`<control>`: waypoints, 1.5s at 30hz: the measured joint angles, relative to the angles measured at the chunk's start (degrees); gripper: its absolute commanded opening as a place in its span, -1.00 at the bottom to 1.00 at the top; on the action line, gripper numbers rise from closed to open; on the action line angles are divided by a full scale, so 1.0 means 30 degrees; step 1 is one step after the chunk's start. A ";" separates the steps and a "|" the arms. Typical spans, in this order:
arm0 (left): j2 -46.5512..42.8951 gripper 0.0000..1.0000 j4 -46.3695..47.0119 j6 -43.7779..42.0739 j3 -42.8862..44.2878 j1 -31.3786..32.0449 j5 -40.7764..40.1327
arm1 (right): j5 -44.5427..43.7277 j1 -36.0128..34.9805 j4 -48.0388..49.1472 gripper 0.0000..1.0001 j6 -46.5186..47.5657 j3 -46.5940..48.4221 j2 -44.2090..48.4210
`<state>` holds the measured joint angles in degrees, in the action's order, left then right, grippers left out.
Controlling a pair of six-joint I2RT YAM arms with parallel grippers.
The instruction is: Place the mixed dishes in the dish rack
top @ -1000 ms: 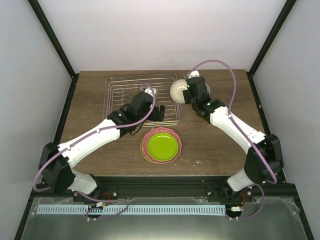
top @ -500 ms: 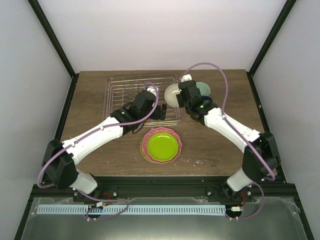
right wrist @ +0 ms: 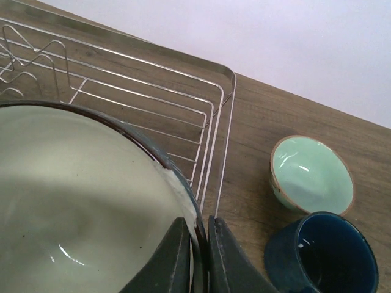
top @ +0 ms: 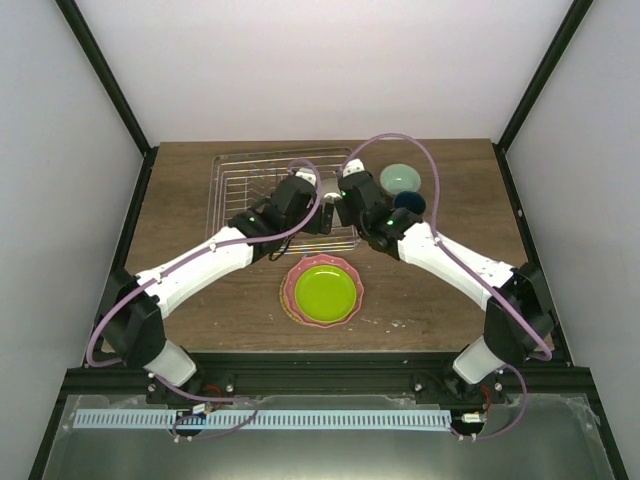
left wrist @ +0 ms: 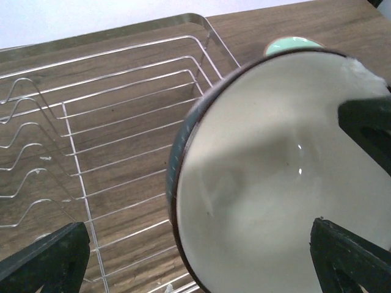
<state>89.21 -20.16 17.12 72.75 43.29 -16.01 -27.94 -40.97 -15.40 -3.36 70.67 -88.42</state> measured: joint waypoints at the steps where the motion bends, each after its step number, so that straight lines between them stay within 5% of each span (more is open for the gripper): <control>1: -0.0015 0.91 -0.0138 -0.0036 0.0000 -0.0051 -0.0044 | -0.0007 -0.0058 -0.0066 -0.99 -0.0066 0.0000 0.0000; 7: 0.0007 0.07 -0.0007 -0.0168 0.0007 -0.0175 -0.0291 | -0.0022 -0.0452 -0.0831 -0.98 -0.0211 0.0000 0.0189; 11: 0.0007 -0.31 -0.0015 -0.0321 0.0007 -0.0211 -0.0357 | -0.0073 -0.0532 -0.1078 -0.98 -0.0277 0.0000 0.0459; 28: 0.0627 -1.00 0.0204 0.0240 0.0321 -0.0437 -0.0131 | -0.0452 -0.0605 -0.1341 -0.93 -0.0845 0.0000 0.0918; 34: 0.1013 -1.00 0.0117 0.0444 0.0605 -0.0437 -0.0095 | -0.0525 -0.0605 -0.1574 -0.88 -0.1129 0.0022 0.0772; 45: 0.1304 -1.00 -0.0860 0.0189 0.0612 -0.0714 -0.0590 | 0.0146 -0.0699 -0.2368 -0.27 -0.1588 0.1304 0.0342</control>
<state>93.12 -22.74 17.69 74.59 41.15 -17.78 -27.51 -43.07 -22.50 -8.12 74.59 -87.39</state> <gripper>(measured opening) 0.099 0.281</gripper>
